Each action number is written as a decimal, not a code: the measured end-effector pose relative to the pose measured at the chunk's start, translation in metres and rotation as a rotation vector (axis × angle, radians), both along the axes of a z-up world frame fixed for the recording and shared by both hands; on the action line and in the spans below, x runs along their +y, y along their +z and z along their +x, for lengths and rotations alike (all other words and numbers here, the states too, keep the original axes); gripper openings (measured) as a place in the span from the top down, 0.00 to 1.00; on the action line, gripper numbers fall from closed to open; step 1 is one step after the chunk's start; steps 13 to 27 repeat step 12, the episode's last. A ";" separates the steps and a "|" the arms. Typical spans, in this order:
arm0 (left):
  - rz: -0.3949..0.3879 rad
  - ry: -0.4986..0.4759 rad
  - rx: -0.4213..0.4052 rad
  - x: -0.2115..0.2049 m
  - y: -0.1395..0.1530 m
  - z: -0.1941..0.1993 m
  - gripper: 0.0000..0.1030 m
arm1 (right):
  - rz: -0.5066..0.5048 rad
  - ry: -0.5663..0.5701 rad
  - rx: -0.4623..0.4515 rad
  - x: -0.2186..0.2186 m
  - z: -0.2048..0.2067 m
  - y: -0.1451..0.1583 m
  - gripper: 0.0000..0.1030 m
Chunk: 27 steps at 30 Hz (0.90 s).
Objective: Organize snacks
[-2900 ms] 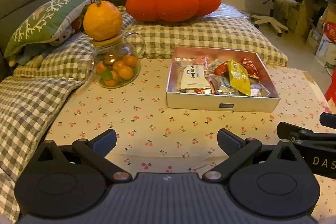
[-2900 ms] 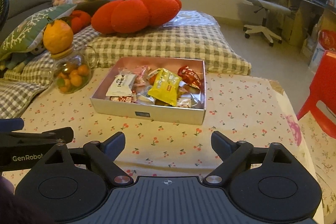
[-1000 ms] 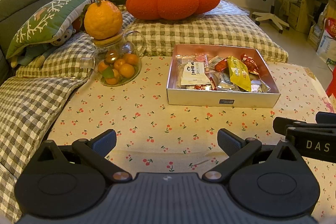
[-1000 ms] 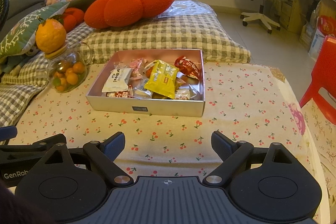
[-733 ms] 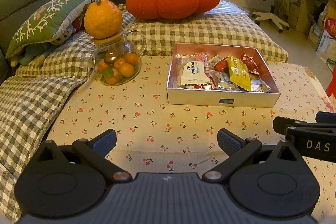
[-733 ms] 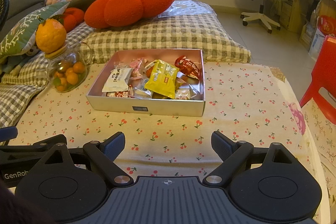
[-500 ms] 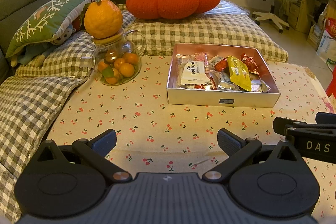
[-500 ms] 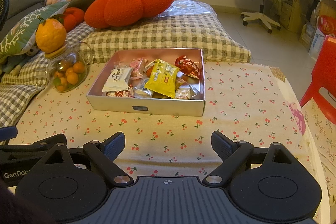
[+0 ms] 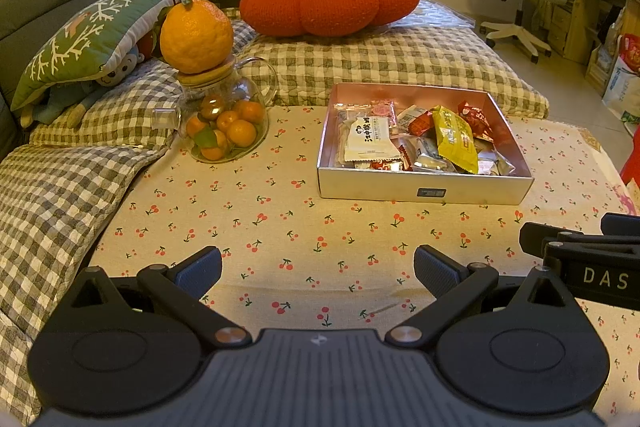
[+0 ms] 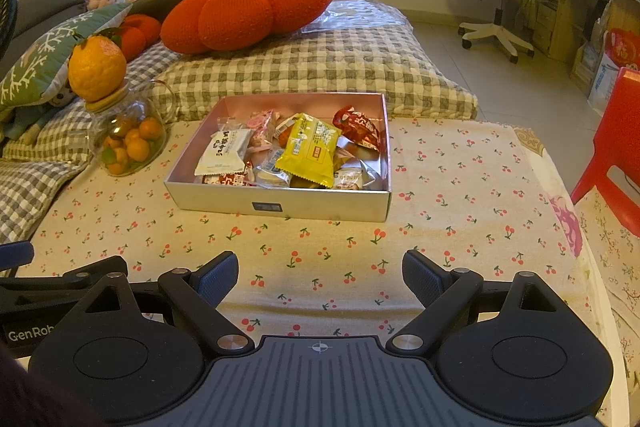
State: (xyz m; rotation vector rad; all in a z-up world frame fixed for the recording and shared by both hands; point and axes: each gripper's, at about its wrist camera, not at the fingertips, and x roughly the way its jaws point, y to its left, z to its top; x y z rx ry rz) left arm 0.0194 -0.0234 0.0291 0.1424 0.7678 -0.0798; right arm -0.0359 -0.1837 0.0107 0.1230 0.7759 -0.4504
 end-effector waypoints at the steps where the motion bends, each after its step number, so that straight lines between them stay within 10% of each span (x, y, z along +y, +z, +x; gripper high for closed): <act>1: 0.000 0.000 -0.001 0.000 0.000 0.000 0.00 | 0.000 0.001 0.000 0.000 0.000 0.000 0.11; 27: 0.002 -0.002 0.002 0.001 0.000 0.000 0.01 | 0.001 0.000 0.002 0.000 0.000 -0.001 0.11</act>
